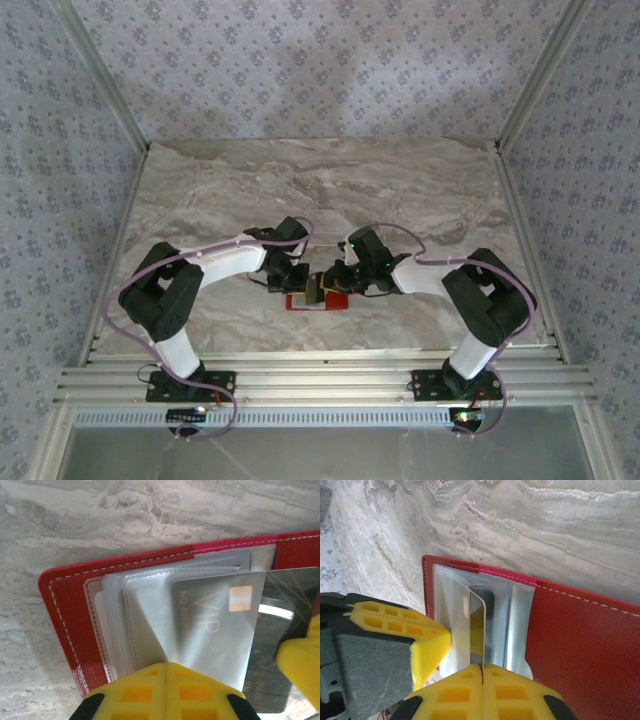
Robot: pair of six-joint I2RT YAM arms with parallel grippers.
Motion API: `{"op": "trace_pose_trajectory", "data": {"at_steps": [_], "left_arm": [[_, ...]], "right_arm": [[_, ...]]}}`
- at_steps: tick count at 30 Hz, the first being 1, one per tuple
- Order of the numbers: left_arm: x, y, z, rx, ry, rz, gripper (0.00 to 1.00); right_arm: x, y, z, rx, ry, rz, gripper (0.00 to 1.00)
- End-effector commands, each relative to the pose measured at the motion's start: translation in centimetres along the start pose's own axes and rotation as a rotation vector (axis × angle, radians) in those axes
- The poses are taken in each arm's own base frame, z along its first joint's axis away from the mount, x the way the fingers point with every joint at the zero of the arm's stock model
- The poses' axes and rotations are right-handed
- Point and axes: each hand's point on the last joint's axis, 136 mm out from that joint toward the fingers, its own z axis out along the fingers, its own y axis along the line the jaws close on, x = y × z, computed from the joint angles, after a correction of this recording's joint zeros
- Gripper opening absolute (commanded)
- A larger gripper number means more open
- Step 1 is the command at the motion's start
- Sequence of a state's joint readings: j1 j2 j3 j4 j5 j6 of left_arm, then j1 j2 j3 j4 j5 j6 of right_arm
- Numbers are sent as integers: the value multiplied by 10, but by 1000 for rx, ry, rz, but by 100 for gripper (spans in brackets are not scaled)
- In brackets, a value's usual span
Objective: Take the credit cards out of the card holder
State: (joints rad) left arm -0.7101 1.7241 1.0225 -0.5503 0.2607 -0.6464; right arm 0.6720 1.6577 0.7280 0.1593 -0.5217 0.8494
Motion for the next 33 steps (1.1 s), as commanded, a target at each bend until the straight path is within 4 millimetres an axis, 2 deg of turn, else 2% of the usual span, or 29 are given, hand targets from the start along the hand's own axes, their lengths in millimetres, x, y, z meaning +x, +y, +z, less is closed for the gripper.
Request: {"op": "trace_pose_trajectory", "data": {"at_steps": [1, 4, 8, 18, 28, 33], "left_arm": [[17, 27, 11, -122, 67, -6, 5], [17, 27, 11, -122, 66, -2, 5], [17, 25, 11, -119, 67, -1, 5], [18, 25, 12, -117, 65, -2, 5], [17, 24, 14, -114, 68, 2, 4], [18, 25, 14, -115, 68, 4, 4]], "right_arm": [[5, -6, -6, 24, 6, 5, 2], [5, -4, -7, 25, 3, 1, 4], [8, 1, 0, 20, 32, -5, 11], [9, 4, 10, 23, 41, -11, 10], [7, 10, 13, 2, 48, -8, 14], [7, 12, 14, -6, 49, -8, 11]]}}
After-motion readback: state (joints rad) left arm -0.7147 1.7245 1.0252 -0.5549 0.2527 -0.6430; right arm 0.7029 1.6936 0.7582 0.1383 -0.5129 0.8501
